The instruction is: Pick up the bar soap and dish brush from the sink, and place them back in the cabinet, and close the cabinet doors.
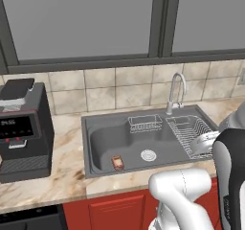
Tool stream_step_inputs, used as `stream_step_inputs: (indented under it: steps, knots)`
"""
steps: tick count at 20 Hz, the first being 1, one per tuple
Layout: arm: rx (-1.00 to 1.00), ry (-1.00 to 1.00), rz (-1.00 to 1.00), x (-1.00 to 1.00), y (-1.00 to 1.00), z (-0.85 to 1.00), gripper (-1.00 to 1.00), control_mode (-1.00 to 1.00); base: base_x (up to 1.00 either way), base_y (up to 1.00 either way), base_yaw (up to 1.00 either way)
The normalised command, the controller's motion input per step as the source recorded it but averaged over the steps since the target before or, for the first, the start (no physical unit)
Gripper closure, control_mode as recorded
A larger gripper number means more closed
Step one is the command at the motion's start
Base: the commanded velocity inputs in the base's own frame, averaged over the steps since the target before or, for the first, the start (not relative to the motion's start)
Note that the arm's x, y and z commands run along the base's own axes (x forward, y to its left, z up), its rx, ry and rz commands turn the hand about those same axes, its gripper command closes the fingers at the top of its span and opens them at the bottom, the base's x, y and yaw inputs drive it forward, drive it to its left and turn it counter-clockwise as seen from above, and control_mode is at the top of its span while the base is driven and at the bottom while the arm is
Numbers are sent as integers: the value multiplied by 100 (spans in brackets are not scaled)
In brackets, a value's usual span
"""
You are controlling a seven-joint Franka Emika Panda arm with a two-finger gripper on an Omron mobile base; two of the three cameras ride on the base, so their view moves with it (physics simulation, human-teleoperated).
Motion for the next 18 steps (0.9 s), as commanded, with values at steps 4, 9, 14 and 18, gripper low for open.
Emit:
stream_step_inputs:
  steps: [4, 9, 14, 18]
  knots:
    - [0, 0, 0, 0, 0, 0, -100, 100, 19, 26, 0]
    - [-4, 2, 0, 28, 51, -9, -100, -100, 0, 0, 0]
    - [-7, 6, 0, 53, 76, -10, -100, -100, 0, 0, 0]
    - [0, 9, 0, 49, 46, -3, -100, -100, 0, 0, 0]
